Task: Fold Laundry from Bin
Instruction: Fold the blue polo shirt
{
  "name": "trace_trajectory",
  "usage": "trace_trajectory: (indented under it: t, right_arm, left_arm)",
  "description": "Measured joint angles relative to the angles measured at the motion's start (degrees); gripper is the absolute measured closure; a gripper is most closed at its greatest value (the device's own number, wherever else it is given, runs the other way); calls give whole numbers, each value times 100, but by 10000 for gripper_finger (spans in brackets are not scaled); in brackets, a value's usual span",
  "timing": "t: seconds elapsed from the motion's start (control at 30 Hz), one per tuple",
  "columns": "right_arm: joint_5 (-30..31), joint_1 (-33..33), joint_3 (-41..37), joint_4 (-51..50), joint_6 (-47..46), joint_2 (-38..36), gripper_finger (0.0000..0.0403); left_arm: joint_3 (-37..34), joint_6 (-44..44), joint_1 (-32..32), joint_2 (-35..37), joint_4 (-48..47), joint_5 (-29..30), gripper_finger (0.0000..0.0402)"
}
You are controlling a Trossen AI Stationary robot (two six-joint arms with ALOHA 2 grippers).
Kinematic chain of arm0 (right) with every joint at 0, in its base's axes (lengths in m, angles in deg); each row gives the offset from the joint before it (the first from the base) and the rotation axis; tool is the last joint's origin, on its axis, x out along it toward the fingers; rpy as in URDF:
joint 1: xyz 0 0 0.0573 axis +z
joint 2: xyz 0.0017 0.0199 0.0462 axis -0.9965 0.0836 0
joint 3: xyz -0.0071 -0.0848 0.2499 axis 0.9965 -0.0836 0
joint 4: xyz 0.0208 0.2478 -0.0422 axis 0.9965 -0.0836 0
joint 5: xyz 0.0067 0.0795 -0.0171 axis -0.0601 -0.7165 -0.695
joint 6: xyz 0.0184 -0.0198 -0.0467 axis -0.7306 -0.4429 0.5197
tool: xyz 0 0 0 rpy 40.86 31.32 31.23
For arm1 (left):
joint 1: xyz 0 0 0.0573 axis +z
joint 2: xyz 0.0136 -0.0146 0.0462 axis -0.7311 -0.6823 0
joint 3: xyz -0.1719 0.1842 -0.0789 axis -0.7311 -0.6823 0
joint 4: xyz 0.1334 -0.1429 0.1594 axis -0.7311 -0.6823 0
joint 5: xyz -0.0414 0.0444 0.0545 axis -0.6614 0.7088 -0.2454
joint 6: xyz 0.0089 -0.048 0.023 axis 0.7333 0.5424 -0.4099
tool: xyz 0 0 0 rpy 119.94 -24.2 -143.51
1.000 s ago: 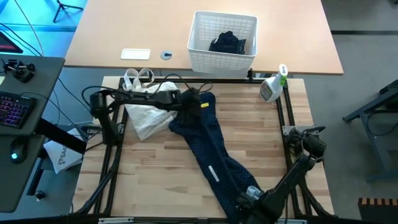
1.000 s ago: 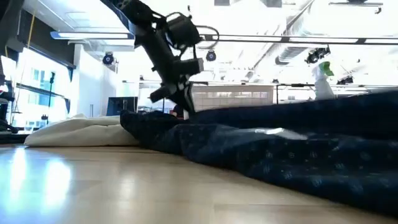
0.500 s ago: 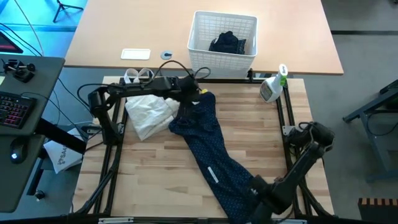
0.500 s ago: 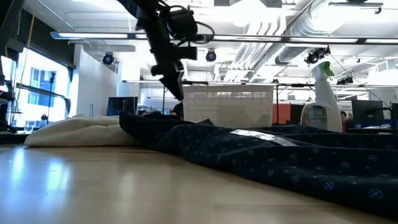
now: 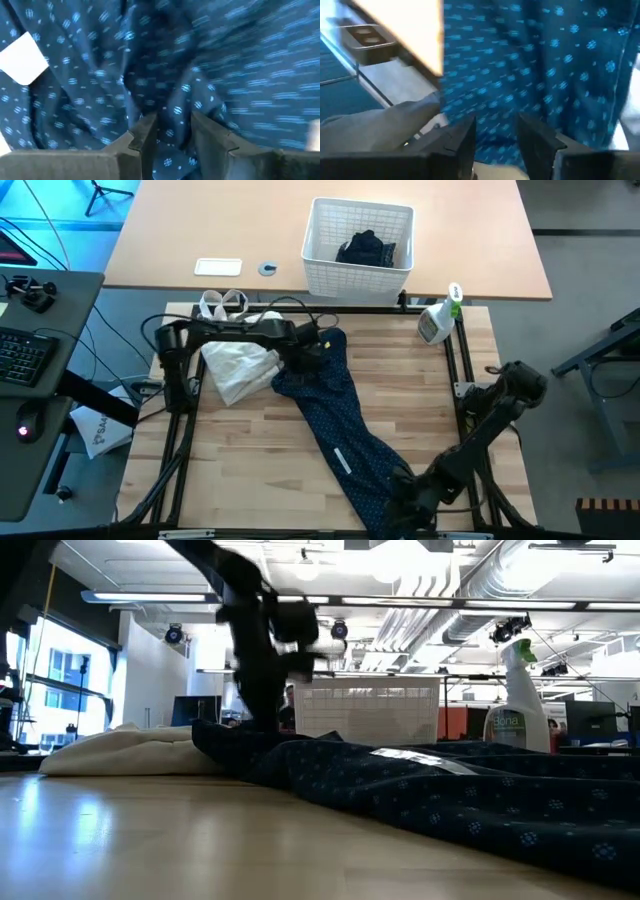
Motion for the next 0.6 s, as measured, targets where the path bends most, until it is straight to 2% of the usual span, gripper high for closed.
trace_trajectory:
  t: [0.13,0.3,0.37,0.5,0.6]
  right_arm:
    - [-619,-119,-607,442,-406,155,295]
    - [-1311,-17,-847,400,-1073,161,319]
    - [-1509,89,-866,306,-1394,161,324]
    - [-1412,225,-706,249,-1511,161,329]
    - [-1149,251,-427,226,-1382,161,329]
  left_arm:
    - [25,-745,112,-603,588,882,298]
    - [585,-1423,174,-916,1018,2696,306]
    - [737,-1577,223,-805,1205,2825,314]
    - [1019,-1694,266,-387,1226,2763,330]
    - [1019,-1583,288,-9,862,2309,338]
